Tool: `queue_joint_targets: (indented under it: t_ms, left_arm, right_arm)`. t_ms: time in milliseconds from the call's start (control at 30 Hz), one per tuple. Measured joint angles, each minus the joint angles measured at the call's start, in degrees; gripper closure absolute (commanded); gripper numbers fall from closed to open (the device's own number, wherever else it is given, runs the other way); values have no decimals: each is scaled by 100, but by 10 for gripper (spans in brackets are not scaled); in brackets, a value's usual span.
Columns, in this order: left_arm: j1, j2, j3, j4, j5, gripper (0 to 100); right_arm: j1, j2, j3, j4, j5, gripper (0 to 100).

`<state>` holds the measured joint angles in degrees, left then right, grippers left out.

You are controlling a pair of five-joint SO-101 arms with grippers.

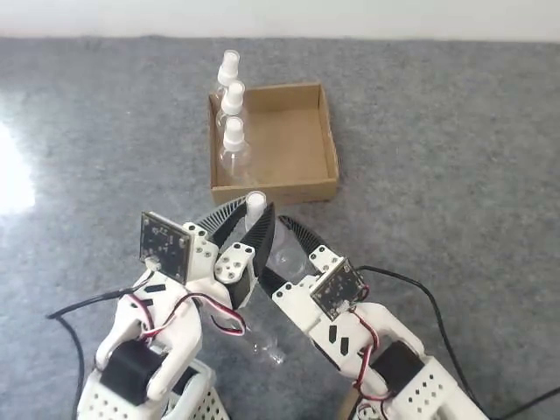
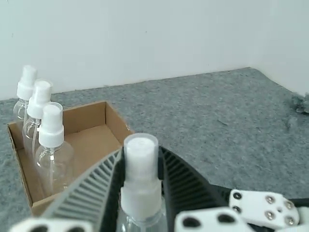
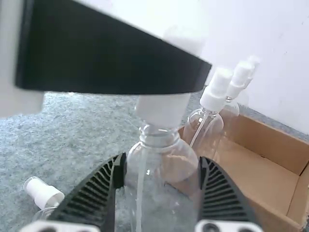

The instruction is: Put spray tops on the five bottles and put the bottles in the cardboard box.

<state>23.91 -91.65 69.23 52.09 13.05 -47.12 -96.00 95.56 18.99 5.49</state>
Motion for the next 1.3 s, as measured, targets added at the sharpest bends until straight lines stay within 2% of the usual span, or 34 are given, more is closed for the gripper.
queue_joint_targets:
  t_ms: [100, 467, 633, 1000, 1300]
  left_arm:
    - [-9, 0, 0, 0, 0, 882]
    - [-18, 9, 0, 0, -220, 875]
    - [-18, 9, 0, 0, -299, 814]
    - [-18, 44, -185, 0, -308, 812]
    - [-598, 0, -747, 0, -325, 812]
  right_arm:
    - [9, 0, 0, 0, 0, 890]
    - [79, 0, 0, 0, -9, 889]
    - [97, 0, 0, 0, -9, 889]
    - [97, 0, 0, -167, -9, 889]
    - [97, 0, 0, -167, -9, 889]
